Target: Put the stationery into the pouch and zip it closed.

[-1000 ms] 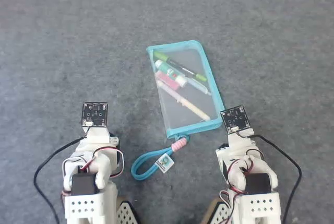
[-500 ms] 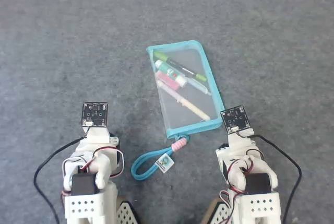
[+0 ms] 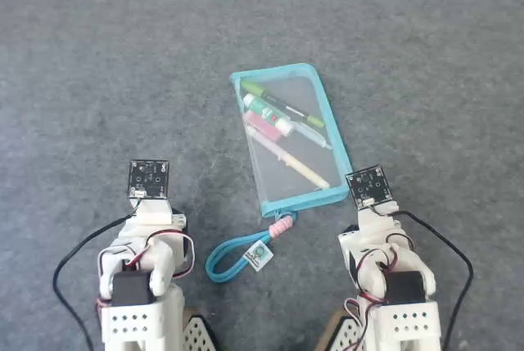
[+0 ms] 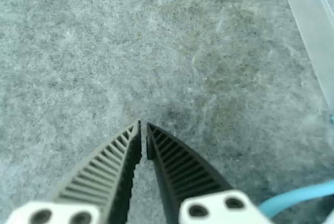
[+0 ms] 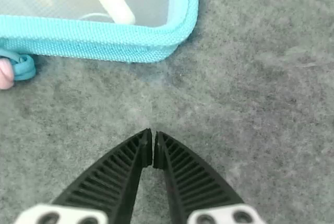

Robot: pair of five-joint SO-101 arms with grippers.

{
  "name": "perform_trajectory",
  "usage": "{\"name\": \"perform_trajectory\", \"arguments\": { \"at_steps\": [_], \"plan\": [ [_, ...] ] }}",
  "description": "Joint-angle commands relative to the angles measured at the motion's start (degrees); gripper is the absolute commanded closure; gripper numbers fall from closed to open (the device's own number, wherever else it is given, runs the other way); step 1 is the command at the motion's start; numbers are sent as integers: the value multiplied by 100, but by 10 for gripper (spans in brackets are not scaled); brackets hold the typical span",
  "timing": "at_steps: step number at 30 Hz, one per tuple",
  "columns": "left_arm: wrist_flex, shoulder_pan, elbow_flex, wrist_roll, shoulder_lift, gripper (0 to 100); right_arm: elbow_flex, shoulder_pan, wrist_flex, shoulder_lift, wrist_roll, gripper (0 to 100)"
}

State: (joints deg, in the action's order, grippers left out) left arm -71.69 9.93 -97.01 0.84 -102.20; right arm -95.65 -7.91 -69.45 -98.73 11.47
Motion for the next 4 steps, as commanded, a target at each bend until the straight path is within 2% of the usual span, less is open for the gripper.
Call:
{"name": "perform_trajectory", "arguments": {
  "at_steps": [1,4],
  "plan": [
    [-44,35,57,88,-149,987,-97,-4,-22,-154,-44,991],
    [-44,35,57,88,-149,987,-97,-4,-22,-154,-44,991]
  ]
}}
